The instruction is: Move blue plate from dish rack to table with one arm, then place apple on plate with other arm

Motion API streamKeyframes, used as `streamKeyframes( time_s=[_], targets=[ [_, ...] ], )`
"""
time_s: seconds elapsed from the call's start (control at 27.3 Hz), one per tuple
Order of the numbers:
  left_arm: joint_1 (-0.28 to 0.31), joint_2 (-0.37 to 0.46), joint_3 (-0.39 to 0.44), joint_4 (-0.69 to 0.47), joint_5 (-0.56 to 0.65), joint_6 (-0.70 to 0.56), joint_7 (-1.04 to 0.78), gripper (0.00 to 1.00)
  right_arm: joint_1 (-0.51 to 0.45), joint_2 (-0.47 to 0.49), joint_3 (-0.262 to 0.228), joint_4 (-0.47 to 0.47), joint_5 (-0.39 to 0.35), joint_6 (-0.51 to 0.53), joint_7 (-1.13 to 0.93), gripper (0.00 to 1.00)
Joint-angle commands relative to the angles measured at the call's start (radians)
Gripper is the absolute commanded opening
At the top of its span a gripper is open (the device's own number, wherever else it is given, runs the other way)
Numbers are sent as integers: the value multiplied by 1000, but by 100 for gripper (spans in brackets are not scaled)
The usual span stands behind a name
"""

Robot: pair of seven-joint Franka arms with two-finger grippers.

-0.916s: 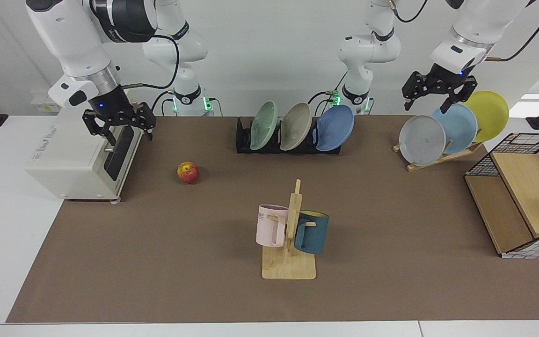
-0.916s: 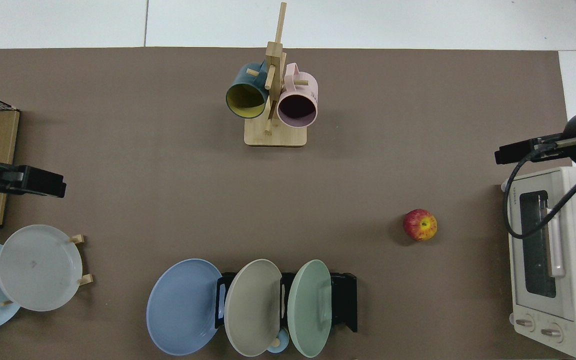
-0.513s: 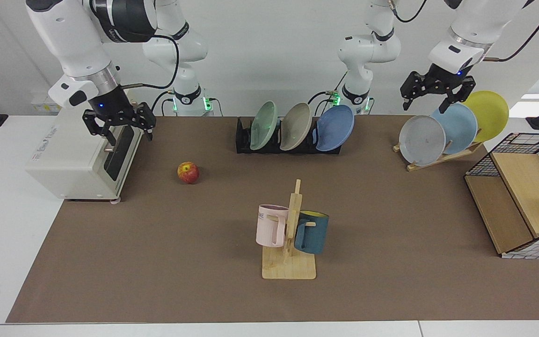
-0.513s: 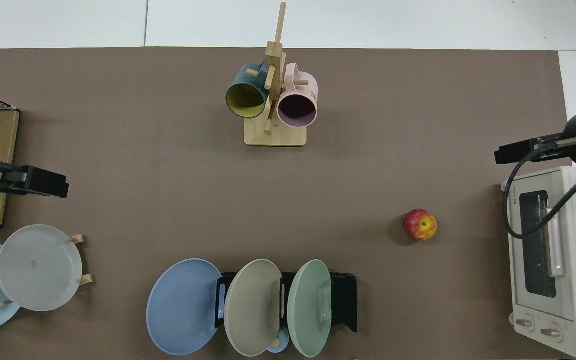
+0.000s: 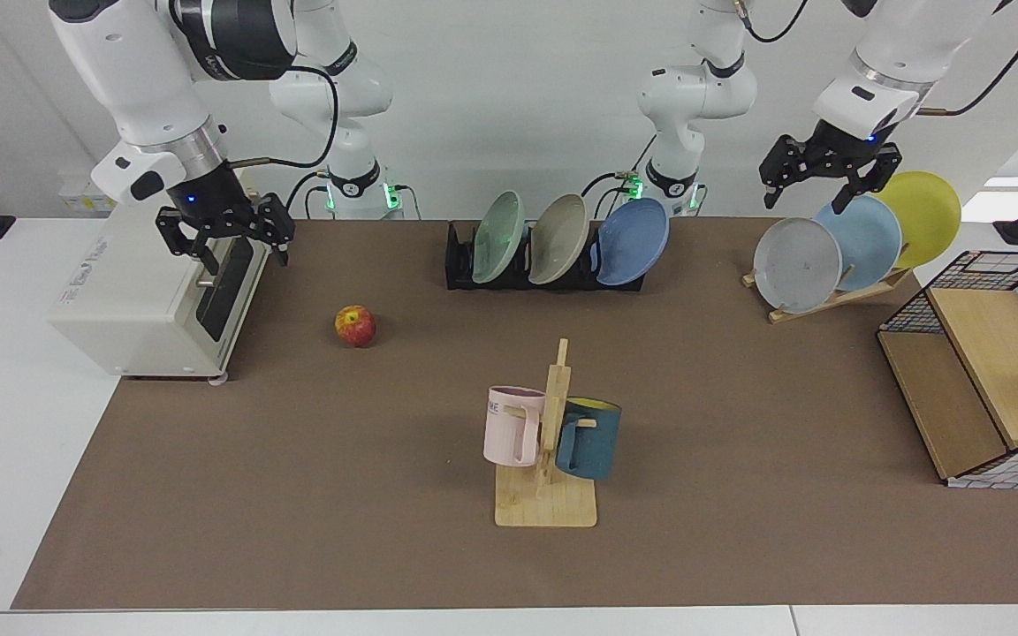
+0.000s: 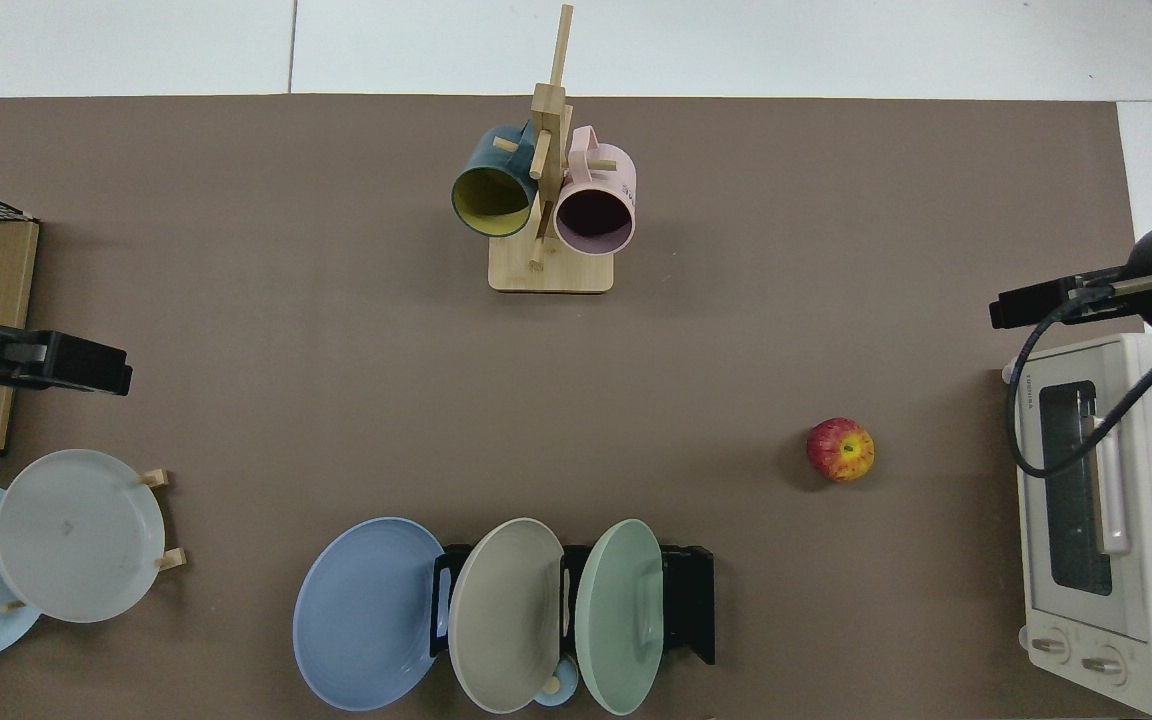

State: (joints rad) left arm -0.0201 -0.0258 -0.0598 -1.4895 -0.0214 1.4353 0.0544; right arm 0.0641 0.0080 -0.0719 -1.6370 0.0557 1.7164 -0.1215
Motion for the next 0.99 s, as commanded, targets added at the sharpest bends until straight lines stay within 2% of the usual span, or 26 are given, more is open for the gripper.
streamKeyframes(
  time_s=[0.0, 0.95],
  targets=[
    [-4, -13, 9, -6, -2, -7, -7, 100, 2, -22, 0, -26, 12, 20, 6, 100],
    [-8, -48, 6, -57, -8, -7, -5, 100, 23, -10, 0, -27, -30, 77, 45, 100]
  ],
)
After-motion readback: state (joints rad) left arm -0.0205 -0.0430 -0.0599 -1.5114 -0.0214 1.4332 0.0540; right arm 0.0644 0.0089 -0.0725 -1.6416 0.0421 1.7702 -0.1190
